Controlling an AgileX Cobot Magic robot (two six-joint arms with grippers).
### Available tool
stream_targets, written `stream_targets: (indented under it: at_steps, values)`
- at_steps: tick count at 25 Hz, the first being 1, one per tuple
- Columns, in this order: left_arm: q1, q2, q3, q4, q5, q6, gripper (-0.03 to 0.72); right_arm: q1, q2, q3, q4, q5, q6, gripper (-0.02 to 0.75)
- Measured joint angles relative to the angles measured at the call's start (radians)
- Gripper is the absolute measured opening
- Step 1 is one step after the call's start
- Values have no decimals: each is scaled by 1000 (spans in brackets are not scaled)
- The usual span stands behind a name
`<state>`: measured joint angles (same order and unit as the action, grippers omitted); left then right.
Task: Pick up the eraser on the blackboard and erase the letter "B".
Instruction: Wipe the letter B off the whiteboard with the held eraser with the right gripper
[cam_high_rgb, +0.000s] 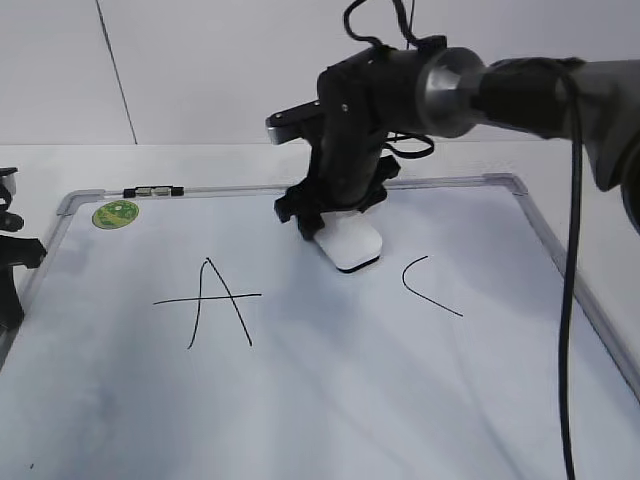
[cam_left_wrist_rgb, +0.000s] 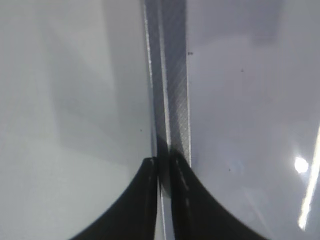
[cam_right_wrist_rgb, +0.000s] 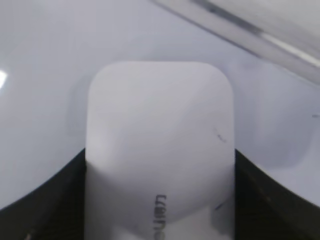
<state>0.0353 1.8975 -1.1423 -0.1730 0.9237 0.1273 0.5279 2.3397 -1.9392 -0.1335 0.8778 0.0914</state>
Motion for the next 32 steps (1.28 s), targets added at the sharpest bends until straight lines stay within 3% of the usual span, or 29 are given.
stream_targets:
  at_steps: [7,12,17,23,32]
  values:
    - [0,0,0,0,-2,0,45,-145,0,0,-6,-8,11,547]
    - [0,0,0,0,-2,-2,45,-162,0,0,23,-13,-9,545]
    - [0,0,0,1,0,-2,45,-177,-4,-2,181,1,-130,544]
    - [0,0,-2,3,2,-4,45,-122,-19,-8,285,106,-162,544]
    - [0,0,-2,3,2,-4,45,-36,-20,-12,275,114,-138,544]
